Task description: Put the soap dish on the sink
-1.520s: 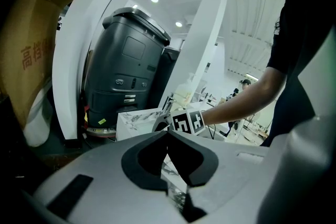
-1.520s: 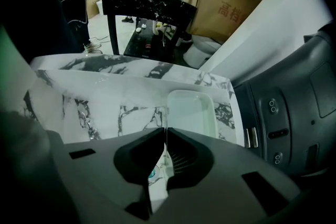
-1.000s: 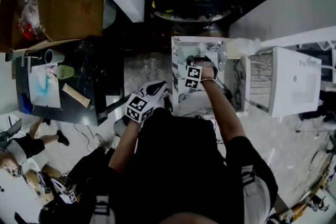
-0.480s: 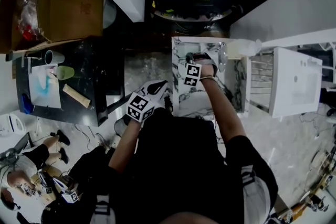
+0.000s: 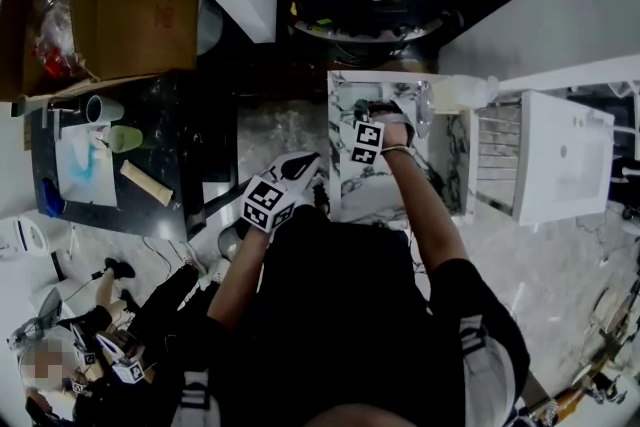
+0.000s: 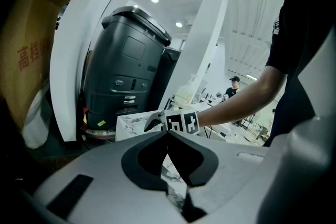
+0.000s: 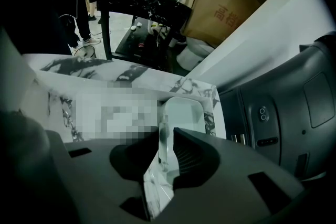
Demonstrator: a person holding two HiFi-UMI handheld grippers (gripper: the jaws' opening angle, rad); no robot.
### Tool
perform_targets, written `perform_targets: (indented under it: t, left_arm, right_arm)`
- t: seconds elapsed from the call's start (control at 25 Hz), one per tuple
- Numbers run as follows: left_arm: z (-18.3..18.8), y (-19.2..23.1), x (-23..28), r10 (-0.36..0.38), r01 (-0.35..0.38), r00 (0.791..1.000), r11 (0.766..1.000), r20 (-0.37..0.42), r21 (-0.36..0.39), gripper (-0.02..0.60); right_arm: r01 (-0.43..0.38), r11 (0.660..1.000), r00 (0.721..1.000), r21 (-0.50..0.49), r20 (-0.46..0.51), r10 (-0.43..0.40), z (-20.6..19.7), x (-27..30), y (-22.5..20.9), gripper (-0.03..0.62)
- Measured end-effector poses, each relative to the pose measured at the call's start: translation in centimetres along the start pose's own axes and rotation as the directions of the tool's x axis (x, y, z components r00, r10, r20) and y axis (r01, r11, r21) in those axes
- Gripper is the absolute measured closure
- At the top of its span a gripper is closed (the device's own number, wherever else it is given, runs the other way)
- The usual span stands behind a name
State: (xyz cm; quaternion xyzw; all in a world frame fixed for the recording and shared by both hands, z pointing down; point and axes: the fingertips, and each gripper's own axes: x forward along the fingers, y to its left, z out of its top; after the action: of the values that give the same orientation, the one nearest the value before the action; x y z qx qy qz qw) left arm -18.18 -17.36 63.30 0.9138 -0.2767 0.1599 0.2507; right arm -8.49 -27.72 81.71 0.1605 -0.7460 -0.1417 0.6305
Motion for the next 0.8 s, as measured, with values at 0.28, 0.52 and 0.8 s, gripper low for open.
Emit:
perform_targets:
  t: [0.28, 0.52, 0.8]
  left_arm:
    - [0.2, -0.5, 0.0, -0.010, 0.010, 1.000, 1.000, 0.001, 0.000, 0.581]
    - [0.2, -0.6, -0.1, -0.012, 0.012, 1.000, 1.000, 0.005, 0.001, 0.581]
    - [0.1, -1.0, -0.7, -0.012, 0.012, 1.000, 1.000, 0.015, 0.015, 0.581]
  right_arm:
    - [0.002, 1.000, 1.000, 0.006, 0.003, -0.002, 0.0, -0.4, -0.1, 0.502]
    - [0.005, 1.000, 1.000, 0.011, 0.014, -0.005, 0.4, -0.8, -0.4, 0.500]
    - [0.024, 1.000, 1.000, 0.021, 0.012, -0.024, 0.5, -1.5, -0.1, 0.500]
